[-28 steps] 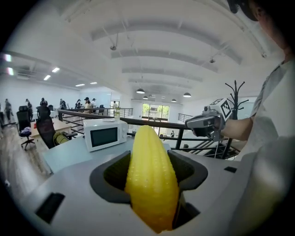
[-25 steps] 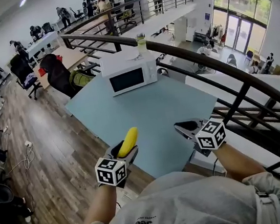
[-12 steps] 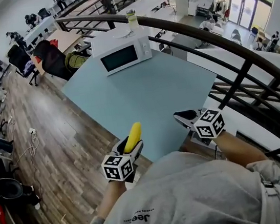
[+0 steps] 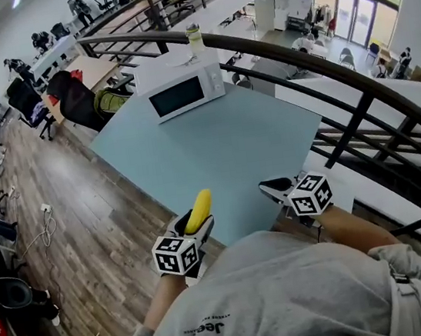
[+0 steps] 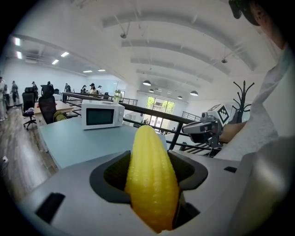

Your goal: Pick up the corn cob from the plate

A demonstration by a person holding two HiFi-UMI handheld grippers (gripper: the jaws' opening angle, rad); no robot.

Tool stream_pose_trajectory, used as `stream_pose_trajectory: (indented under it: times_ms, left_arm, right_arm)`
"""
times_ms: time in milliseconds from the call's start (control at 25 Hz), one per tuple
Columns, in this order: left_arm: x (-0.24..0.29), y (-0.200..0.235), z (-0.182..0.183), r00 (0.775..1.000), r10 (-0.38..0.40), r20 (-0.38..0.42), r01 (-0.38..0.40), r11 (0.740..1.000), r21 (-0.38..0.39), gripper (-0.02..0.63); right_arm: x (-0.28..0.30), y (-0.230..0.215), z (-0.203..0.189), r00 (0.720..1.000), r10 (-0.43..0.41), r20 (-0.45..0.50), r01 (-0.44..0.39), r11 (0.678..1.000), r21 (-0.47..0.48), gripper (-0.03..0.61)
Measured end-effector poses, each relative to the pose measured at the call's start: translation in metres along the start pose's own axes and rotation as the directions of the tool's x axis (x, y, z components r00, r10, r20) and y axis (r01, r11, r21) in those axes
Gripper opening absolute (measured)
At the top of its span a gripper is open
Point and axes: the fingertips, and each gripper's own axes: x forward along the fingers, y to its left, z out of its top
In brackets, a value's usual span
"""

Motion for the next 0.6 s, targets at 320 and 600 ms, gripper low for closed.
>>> stream_pose_trajectory:
  times_ms: [320, 600]
  left_arm:
    - [-0.0047, 0.0011, -0.0001, 1.0, -0.008, 0.002, 0.008, 1.0, 0.002, 0.265]
    - [-0.0063, 0.0004, 0.0012, 1.0, -0.002, 0.009, 0.002, 1.0, -0.002, 0.265]
  right_arm:
    - [0.0003, 0.0086, 0.0019, 1.0, 0.005, -0.006, -0.006, 0.999, -0.038, 0.014]
    - [0.0013, 0.0095, 0.0035, 1.0, 0.024, -0.005, -0.024, 0.999, -0.048, 0.014]
